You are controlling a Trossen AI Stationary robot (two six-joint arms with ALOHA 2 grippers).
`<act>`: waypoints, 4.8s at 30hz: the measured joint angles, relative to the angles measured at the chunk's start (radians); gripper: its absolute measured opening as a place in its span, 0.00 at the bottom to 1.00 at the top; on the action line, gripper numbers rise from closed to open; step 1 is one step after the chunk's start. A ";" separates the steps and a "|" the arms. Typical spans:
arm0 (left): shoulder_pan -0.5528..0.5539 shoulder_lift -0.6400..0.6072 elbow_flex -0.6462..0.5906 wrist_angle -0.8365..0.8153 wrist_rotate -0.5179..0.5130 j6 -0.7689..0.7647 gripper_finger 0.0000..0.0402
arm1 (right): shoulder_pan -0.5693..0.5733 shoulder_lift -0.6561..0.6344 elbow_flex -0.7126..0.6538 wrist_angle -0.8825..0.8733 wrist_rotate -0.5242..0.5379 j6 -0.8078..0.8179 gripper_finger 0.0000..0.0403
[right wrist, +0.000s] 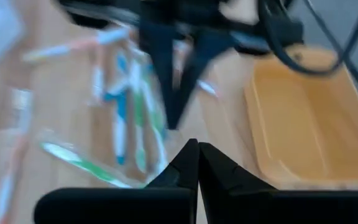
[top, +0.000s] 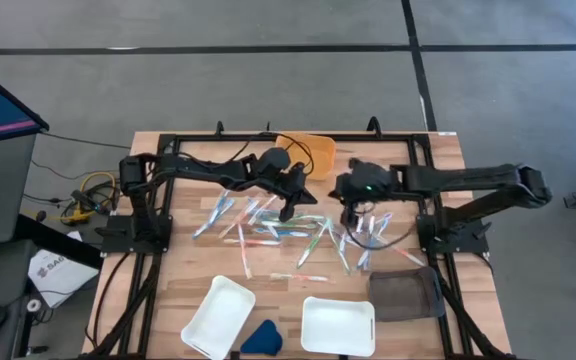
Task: Pick & Place Toothbrushes
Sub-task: Put the green toothbrush into the black bin
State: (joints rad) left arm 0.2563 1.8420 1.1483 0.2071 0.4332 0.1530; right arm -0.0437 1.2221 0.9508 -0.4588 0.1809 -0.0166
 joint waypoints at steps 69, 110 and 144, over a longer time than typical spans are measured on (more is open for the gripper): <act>-0.139 -0.605 -0.264 -0.008 -0.384 -0.084 0.01 | -0.027 0.322 -0.028 0.251 -0.132 0.085 0.00; -0.145 -0.596 -0.263 0.010 -0.381 -0.083 0.01 | -0.010 0.568 0.140 0.179 -0.128 -0.046 0.19; -0.148 -0.597 -0.263 0.015 -0.380 -0.083 0.01 | -0.054 0.644 0.140 0.178 -0.129 -0.035 0.19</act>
State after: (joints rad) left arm 0.1085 1.2449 0.8852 0.2221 0.0532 0.0696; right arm -0.0978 1.8664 1.0912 -0.2810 0.0521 -0.0521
